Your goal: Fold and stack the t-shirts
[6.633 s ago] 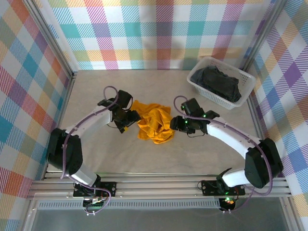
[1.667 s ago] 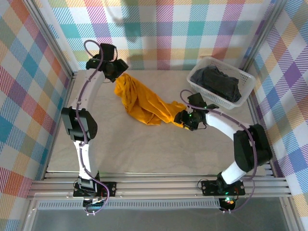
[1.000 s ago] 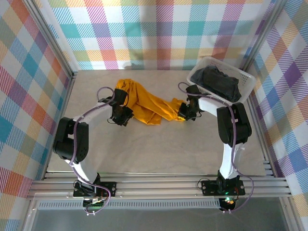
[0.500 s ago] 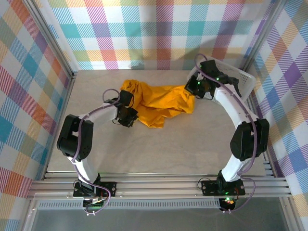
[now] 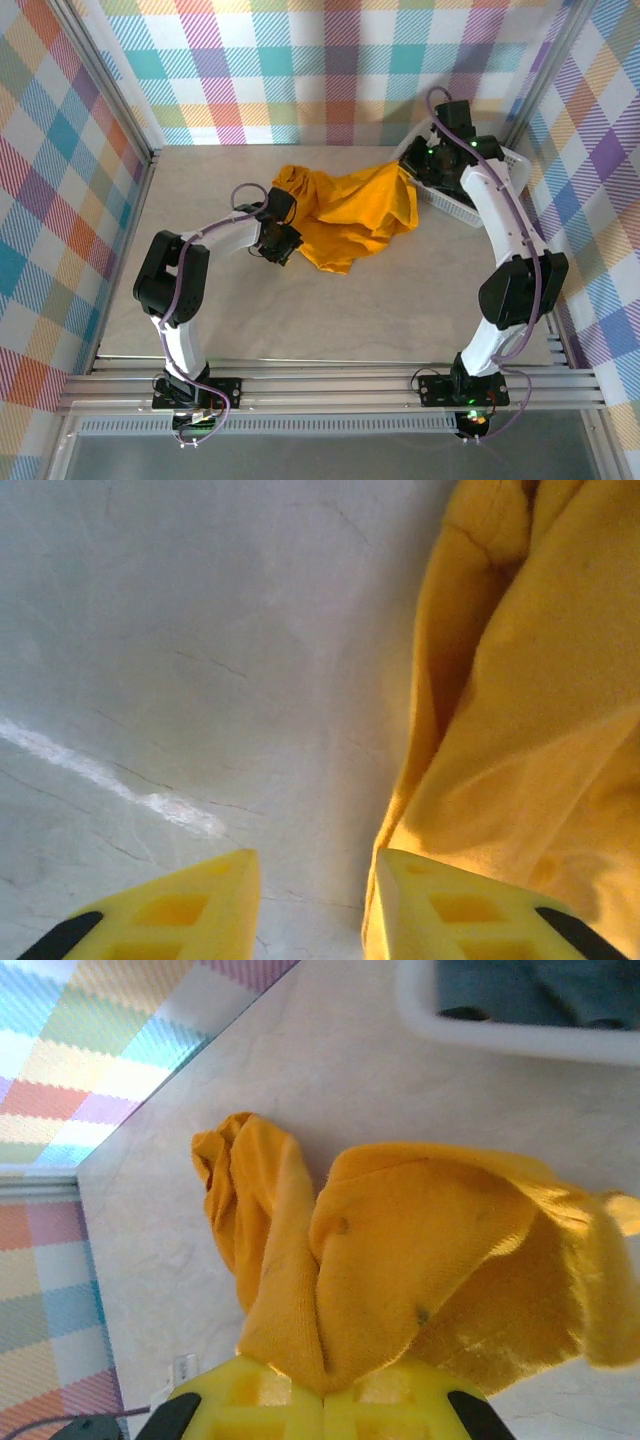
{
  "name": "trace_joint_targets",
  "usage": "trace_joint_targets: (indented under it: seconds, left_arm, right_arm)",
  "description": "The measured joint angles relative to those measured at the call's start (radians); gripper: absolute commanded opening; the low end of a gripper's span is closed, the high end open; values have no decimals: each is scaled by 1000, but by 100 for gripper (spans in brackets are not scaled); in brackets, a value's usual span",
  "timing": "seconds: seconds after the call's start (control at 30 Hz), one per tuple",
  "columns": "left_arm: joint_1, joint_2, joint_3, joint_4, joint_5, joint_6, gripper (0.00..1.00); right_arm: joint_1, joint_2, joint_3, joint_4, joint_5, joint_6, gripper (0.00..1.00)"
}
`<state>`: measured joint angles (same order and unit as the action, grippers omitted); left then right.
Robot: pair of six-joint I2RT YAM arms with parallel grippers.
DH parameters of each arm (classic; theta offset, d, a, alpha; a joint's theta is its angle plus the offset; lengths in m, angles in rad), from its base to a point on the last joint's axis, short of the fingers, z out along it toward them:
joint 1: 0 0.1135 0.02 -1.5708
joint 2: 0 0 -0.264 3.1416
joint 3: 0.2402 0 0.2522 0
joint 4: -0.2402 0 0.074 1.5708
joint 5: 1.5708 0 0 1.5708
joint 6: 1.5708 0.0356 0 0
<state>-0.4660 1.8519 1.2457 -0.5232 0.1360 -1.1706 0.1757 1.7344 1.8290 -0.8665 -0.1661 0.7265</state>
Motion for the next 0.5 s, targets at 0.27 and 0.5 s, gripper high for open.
trace_joint_targets:
  seconds: [0.27, 0.5]
  left_arm:
    - [0, 5, 6, 53, -7, 4, 35]
    - [2, 129, 98, 101, 13, 27, 35]
  right_arm:
    - [-58, -81, 2, -78, 11, -5, 0]
    - [-70, -140, -35, -101, 6, -9, 0]
